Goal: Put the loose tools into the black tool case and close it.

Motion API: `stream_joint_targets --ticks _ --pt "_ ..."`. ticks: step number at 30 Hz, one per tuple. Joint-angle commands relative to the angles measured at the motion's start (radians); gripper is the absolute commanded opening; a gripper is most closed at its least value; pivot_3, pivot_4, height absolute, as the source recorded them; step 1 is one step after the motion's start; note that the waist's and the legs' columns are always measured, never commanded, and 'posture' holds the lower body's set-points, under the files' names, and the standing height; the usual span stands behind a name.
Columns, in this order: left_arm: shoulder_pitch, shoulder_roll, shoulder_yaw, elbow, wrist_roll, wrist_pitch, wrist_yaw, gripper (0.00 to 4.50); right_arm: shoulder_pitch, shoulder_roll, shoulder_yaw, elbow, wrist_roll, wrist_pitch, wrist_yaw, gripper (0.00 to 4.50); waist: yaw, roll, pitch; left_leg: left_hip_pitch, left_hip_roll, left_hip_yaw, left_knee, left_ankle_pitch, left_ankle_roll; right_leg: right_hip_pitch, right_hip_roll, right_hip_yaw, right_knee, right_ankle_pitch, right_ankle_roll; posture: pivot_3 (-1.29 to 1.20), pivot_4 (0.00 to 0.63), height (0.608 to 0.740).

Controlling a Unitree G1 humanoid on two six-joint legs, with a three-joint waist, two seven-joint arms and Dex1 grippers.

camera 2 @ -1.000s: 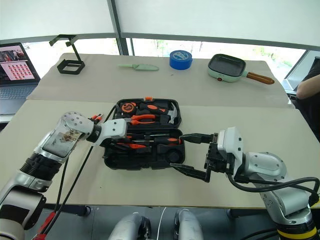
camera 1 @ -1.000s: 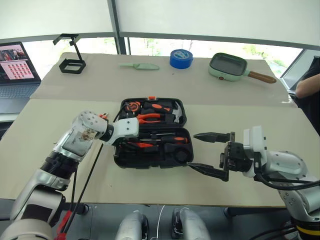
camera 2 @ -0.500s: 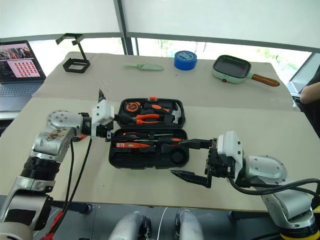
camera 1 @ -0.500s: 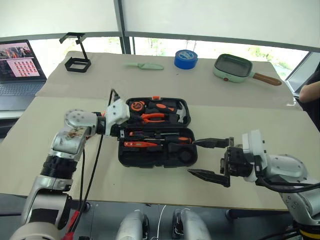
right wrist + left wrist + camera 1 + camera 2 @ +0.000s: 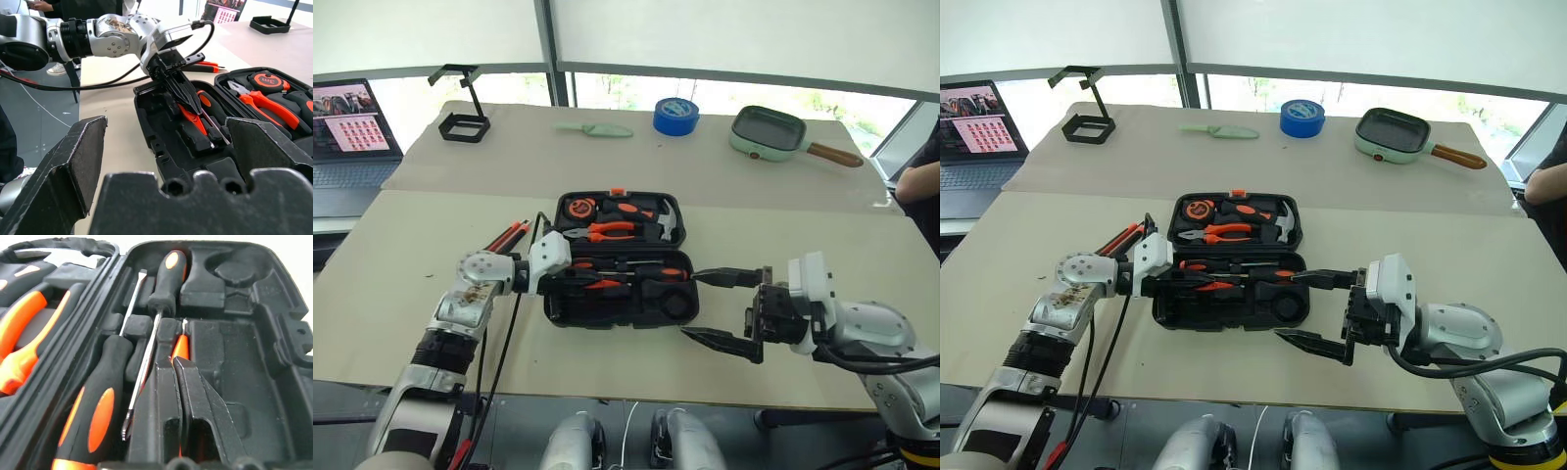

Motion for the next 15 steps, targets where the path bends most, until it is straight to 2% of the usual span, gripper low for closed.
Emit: stream_joint_targets --ticks 1,6,9,12,13,15 --pt "0.013 0.001 -0.039 0.014 0.044 0.028 0.024 0.08 0.005 -0.001 -0.032 -0.028 0.019 0.007 -0.01 4.5 0.0 0.0 0.0 0.0 0.0 0.0 0.0 0.0 0.0 0.0 0.0 0.0 0.0 0.0 0.0 0.0 0.15 0.74" --pt "0.031 0.008 -0.052 -0.004 0.035 0.07 0.023 0.08 0.005 -0.003 -0.033 -0.027 0.024 0.014 -0.012 4.5 0.0 0.002 -0.001 0.008 0.0 0.0 -0.001 -0.001 0.002 0.009 -0.001 0.0 -0.001 -0.002 0.003 0.0 0.15 0.74" --pt "0.047 -0.003 0.036 -0.044 -0.052 0.077 0.047 0.08 0.007 -0.001 -0.037 -0.019 0.028 0.013 -0.009 4.5 -0.004 0.002 -0.002 0.013 0.001 -0.001 -0.002 -0.007 0.01 0.014 -0.002 0.0 -0.002 -0.002 0.004 0.0 0.15 0.74" --pt "0.069 0.002 0.147 -0.07 -0.124 0.053 0.092 0.79 0.026 0.025 -0.062 0.017 0.042 -0.01 -0.004 4.5 -0.011 0.002 -0.002 0.012 0.002 -0.002 -0.002 -0.007 0.01 0.013 -0.003 0.004 -0.002 -0.002 0.004 0.0 0.15 0.74" --pt "0.107 0.001 0.227 -0.116 -0.183 0.017 0.107 1.29 0.046 0.052 -0.086 0.046 0.033 -0.044 -0.009 4.5 -0.012 0.002 -0.002 0.011 0.002 -0.003 -0.002 -0.004 0.006 0.013 -0.005 0.003 -0.002 -0.002 0.004 0.0 0.15 0.74" --pt "0.16 0.001 0.324 -0.178 -0.25 -0.011 0.133 1.88 0.069 0.085 -0.11 0.083 0.004 -0.097 -0.002 4.5 -0.019 0.002 -0.001 0.011 0.002 -0.003 -0.002 -0.003 0.005 0.013 -0.005 0.003 -0.003 -0.002 0.003 0.0 0.15 0.74"
